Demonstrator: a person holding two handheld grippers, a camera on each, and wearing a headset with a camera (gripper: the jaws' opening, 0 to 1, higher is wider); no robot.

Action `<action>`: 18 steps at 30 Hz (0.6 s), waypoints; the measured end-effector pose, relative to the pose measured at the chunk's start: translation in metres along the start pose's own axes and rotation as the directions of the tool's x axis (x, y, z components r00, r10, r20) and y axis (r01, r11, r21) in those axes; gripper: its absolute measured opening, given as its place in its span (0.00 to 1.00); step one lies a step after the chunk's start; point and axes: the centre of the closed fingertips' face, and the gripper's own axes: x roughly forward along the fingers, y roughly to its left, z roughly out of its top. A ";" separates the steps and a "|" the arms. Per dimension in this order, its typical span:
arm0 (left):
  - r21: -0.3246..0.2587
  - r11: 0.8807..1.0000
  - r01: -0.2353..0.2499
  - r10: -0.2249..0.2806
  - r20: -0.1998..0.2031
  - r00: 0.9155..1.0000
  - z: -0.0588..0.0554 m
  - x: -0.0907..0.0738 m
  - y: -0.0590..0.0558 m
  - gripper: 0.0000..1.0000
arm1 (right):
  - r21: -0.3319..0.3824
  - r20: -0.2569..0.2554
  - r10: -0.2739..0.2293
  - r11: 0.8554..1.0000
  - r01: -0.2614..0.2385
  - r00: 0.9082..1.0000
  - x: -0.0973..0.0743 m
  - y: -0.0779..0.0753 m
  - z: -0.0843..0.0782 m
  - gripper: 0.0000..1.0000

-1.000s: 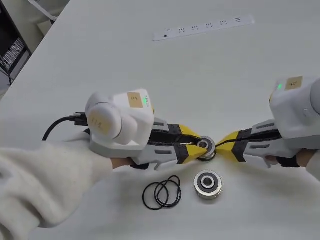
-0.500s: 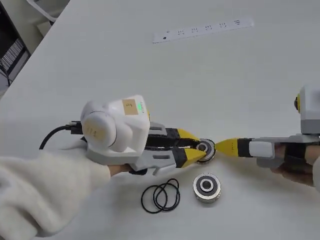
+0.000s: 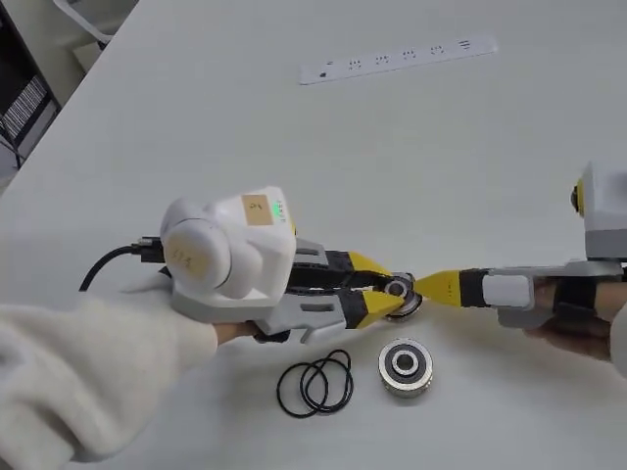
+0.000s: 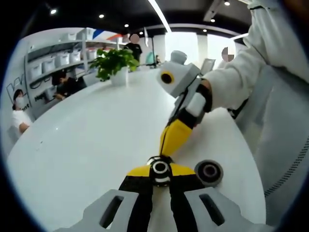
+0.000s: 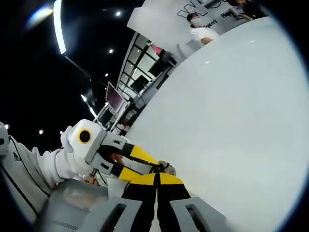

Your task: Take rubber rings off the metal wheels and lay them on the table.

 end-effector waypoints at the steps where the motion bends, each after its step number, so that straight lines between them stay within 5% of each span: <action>1: 0.001 1.000 0.000 0.000 0.000 1.000 0.000 0.000 0.000 0.12 | -0.003 -0.001 0.000 1.000 0.000 1.000 0.001 0.000 0.000 0.00; 18: 0.005 1.000 -0.004 0.004 -0.005 1.000 0.000 0.000 0.000 0.12 | -0.012 0.007 0.036 0.999 -0.036 0.999 0.003 0.007 0.003 0.00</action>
